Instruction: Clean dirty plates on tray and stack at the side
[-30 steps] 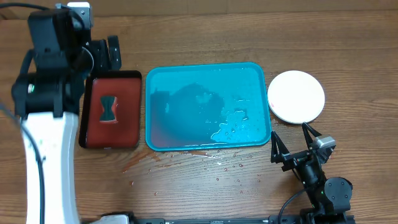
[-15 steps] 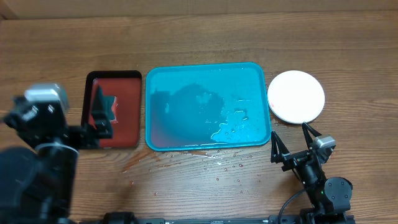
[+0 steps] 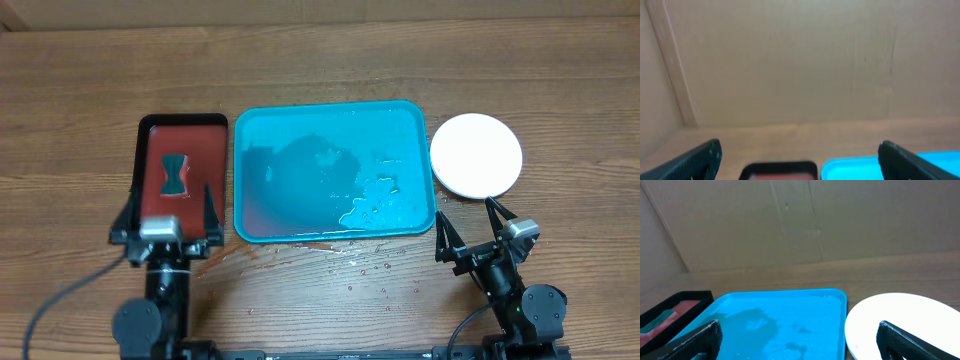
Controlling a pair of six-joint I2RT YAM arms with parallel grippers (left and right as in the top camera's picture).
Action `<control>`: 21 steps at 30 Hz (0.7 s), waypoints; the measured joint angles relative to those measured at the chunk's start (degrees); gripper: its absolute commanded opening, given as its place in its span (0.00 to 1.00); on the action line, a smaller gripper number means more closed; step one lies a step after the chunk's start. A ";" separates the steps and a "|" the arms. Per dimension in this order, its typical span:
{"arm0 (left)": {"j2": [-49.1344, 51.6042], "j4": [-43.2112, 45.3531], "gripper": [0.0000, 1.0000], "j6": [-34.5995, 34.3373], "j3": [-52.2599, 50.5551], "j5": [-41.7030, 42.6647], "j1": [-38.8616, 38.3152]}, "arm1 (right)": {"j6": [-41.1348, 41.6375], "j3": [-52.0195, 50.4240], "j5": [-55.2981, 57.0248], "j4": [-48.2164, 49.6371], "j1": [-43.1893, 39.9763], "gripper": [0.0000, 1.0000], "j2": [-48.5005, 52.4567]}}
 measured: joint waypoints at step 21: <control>-8.96 -7.10 1.00 3.82 -13.94 0.39 0.00 | 0.00 0.00 0.00 0.04 0.00 1.00 0.00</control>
